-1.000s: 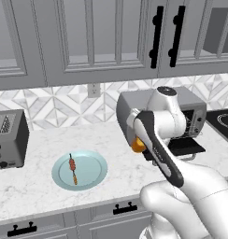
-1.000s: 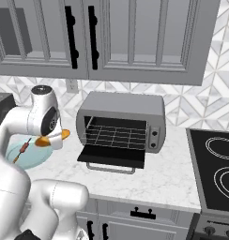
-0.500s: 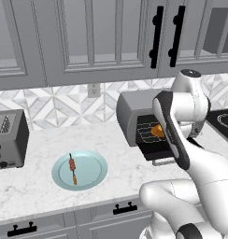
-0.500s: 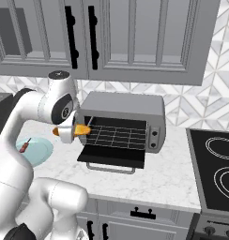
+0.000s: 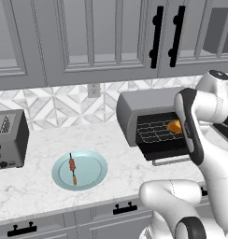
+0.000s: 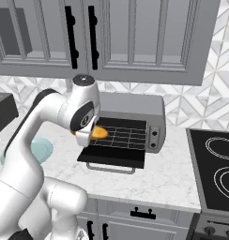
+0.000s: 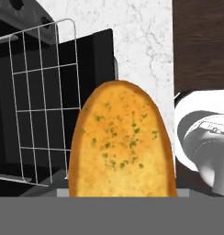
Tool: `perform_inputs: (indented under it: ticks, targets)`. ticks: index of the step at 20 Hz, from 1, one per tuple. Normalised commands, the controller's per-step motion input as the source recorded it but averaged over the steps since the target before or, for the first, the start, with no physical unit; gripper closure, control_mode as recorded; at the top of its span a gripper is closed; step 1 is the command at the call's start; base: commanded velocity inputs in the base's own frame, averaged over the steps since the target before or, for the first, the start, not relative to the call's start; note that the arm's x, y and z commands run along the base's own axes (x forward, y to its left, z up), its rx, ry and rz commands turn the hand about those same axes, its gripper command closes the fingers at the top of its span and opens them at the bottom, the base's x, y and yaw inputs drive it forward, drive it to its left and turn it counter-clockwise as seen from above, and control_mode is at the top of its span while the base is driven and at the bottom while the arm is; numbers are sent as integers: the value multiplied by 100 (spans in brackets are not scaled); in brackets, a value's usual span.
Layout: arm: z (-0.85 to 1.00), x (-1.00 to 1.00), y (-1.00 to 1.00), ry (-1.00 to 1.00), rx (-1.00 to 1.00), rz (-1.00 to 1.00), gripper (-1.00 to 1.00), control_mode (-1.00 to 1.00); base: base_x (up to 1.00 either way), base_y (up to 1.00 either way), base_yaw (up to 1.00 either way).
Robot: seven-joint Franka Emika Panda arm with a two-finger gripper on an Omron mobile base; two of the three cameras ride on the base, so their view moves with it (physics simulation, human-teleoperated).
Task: Pick up the kebab skewer and baguette bread, and place them inside the toaster oven. Close the toaster oven door and start by setting the timer.
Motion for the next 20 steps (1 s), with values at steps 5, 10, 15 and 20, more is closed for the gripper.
perform_inputs:
  ticks: [5, 10, 15, 20]
  targets:
    - [-7, 11, 0, 0, 0, 0, 100, -100, 0, 0, 0]
    - [-15, 34, -1, -3, 0, 0, 100, -100, 0, 0, 0]
    - [-14, 37, 0, -6, 0, 0, 100, -100, 0, 0, 0]
    - [-16, 25, 0, -2, 0, 0, 100, -100, 0, 0, 0]
